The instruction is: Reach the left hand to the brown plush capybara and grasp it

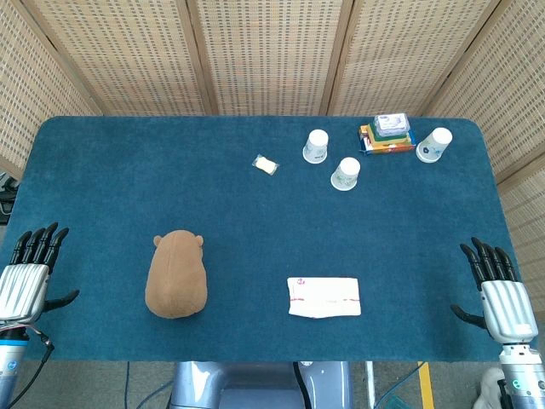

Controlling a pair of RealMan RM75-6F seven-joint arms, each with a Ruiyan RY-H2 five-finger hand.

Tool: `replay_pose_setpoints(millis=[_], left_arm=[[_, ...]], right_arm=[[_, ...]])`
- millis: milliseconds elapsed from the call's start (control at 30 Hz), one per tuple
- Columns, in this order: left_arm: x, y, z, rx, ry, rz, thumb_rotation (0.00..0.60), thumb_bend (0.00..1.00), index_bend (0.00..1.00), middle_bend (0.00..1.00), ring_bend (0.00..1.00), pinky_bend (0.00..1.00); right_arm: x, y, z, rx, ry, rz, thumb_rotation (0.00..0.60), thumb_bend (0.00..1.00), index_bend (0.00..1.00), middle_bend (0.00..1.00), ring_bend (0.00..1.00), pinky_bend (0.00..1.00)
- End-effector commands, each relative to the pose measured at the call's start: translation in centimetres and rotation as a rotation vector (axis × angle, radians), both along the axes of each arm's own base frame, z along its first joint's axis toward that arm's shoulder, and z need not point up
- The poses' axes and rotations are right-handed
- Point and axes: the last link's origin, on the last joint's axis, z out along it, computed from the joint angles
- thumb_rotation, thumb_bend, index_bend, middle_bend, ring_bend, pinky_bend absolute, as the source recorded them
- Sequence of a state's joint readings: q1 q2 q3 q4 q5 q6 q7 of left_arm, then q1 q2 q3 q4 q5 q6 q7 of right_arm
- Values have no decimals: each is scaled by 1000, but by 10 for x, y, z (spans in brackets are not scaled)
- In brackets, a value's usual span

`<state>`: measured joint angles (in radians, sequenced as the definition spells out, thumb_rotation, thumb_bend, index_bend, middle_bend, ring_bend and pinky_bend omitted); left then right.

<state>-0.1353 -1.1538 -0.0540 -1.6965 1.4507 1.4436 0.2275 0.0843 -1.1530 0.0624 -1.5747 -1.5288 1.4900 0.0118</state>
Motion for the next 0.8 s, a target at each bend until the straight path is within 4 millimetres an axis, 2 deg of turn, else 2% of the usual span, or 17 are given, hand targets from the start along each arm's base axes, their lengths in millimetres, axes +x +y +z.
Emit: replay_pose_setpoints(millis=[33, 800], left_arm=[[0, 0, 0, -2, 0, 0, 600, 122, 0, 0, 0, 0], [-2, 1, 0, 2, -6, 11, 600, 123, 0, 0, 0, 0]], right_arm=[[0, 0, 0, -2, -1, 0, 600, 109, 0, 0, 0, 0], [1, 0, 5, -23, -11, 7, 600, 107, 0, 0, 0, 0]])
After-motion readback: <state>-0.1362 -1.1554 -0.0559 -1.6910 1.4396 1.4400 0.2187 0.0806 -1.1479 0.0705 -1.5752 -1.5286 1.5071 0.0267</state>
